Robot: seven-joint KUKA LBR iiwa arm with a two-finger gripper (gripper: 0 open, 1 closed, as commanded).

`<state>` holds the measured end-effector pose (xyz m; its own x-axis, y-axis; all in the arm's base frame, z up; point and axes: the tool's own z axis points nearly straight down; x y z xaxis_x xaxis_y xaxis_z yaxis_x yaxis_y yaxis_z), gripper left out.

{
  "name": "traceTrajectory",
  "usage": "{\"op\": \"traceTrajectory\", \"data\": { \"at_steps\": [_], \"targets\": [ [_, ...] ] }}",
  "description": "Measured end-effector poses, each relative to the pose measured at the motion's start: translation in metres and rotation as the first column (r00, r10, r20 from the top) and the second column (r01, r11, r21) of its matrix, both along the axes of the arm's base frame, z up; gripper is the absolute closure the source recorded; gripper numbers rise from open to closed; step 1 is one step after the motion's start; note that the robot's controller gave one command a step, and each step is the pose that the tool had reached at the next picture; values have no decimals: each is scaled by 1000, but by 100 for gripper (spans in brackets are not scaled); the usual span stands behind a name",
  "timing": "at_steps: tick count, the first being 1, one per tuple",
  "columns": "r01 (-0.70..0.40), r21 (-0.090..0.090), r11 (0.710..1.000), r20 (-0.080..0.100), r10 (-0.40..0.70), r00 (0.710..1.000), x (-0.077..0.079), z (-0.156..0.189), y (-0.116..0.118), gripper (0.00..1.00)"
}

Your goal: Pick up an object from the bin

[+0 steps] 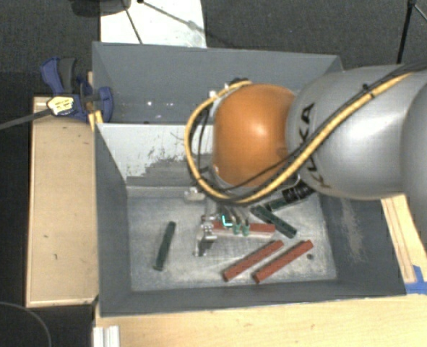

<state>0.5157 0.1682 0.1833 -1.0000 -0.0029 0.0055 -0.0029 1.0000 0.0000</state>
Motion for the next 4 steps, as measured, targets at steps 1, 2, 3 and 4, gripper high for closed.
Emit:
{"op": "traceTrajectory", "data": {
  "at_steps": [1,2,3,4],
  "targets": [
    [4,1,1000,7,-4,1000,2,4,-1,0],
    [-58,2,998,14,58,998,14,-40,0,0],
    [-222,3,975,9,222,975,-4,-111,36,100],
    [-220,3,976,9,220,976,-4,-111,36,100]
  ]
}}
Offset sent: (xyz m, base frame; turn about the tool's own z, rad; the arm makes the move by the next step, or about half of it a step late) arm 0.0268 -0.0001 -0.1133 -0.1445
